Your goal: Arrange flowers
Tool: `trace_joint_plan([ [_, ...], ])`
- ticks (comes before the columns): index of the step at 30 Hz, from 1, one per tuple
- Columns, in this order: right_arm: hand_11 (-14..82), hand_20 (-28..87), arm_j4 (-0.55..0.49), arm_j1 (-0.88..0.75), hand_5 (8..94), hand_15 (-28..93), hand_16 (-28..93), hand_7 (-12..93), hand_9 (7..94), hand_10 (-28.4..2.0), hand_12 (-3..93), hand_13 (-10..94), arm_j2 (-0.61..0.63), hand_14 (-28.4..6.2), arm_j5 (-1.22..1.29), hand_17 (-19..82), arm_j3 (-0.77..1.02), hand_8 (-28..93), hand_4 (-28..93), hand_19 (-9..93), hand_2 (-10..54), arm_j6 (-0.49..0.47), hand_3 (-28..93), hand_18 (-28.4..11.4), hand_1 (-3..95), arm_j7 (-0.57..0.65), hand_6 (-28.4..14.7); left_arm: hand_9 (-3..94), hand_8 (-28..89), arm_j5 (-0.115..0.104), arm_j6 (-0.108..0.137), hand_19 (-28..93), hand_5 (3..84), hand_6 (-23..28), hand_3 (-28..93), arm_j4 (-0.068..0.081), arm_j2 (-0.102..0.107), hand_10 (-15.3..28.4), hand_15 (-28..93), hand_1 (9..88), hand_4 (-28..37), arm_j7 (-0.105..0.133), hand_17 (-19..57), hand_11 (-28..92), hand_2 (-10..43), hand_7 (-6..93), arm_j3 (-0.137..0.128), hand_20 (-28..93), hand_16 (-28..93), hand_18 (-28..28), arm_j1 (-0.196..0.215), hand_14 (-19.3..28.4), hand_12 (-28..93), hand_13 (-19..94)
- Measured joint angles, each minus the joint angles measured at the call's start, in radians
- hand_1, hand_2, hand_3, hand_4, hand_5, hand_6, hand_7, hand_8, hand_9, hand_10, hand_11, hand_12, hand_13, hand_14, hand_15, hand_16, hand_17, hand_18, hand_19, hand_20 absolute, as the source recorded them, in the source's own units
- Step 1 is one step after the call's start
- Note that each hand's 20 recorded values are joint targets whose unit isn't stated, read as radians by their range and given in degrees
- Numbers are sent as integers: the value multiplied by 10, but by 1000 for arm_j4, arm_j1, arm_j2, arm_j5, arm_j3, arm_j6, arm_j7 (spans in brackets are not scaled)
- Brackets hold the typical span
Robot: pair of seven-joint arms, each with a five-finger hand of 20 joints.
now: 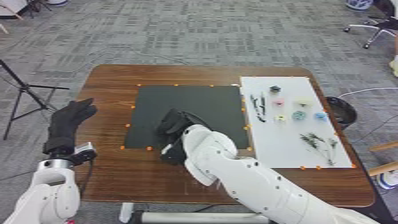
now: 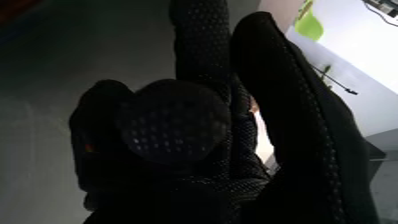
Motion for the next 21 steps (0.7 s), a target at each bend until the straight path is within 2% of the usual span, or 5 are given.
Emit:
trace_joint_plan([
  [7,179,454,-6,-4,658,545,295,325,869,-135,178,937,0,-24,38,673,8,173,23,932,-95,-30,505,-107,520,3,-78,529,-66,2,-3,145,531,30,670,0,-1,151,208,184,-283,-1,86,213,94,132,1,210,17,134,0,183,131,418],
  [10,180,460,-11,-6,660,542,302,313,867,-137,181,937,0,-25,57,669,11,160,6,932,-80,-39,539,-108,471,2,-79,529,-67,2,-3,145,531,30,667,-1,-2,152,208,189,-283,-1,86,213,93,132,1,210,17,134,0,183,132,418],
  [12,182,468,-14,-8,666,540,307,331,868,-142,186,937,1,-25,67,667,15,-21,-22,932,-18,-42,588,-112,383,-2,-75,529,-66,2,-2,146,530,31,668,-3,-3,152,209,189,-283,-1,86,214,92,133,0,210,17,134,2,184,132,418],
  [14,181,480,-21,-11,668,538,313,344,869,-151,189,937,4,-32,69,663,18,-83,-33,932,23,-46,596,-117,331,-11,-72,529,-66,2,-2,146,531,32,667,-9,-5,152,211,189,-283,-1,85,214,92,133,-4,210,18,135,8,183,132,418],
  [21,166,484,-98,-20,662,510,340,334,842,-164,187,937,55,-40,81,659,10,-87,-40,932,52,-58,564,-121,300,-37,-64,529,-66,1,1,146,532,31,668,-40,-17,152,213,191,-283,-1,85,216,90,135,-41,210,17,135,54,184,132,419],
])
